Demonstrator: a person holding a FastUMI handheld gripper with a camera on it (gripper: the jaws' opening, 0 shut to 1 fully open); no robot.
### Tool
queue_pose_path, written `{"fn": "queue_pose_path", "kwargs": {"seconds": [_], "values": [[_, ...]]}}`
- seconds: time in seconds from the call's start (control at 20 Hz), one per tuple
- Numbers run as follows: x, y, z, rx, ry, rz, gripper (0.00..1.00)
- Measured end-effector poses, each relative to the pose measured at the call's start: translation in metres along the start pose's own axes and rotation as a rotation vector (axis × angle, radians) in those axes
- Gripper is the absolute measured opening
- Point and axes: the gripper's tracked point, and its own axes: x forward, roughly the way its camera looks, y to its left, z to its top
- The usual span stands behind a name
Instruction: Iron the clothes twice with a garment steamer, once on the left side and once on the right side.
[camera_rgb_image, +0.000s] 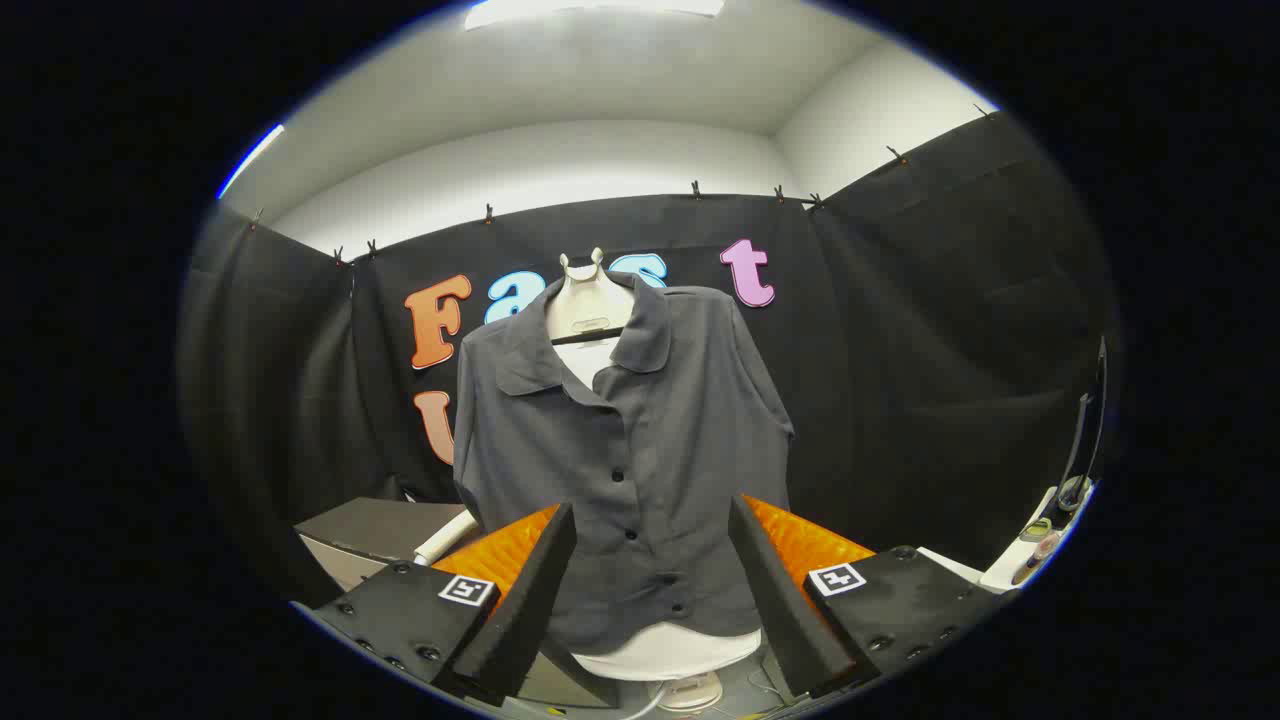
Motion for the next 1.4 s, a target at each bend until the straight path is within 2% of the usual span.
{"fn": "queue_pose_path", "kwargs": {"seconds": [0.35, 0.7, 1.0, 1.4], "values": [[0.0, -0.028, 0.01, 0.008, -0.016, -0.042, 0.98], [0.005, -0.016, 0.013, -0.013, -0.03, -0.046, 0.98], [0.009, 0.042, 0.023, -0.053, -0.048, 0.026, 0.98], [0.024, 0.151, 0.004, -0.108, -0.011, 0.104, 0.98]]}}
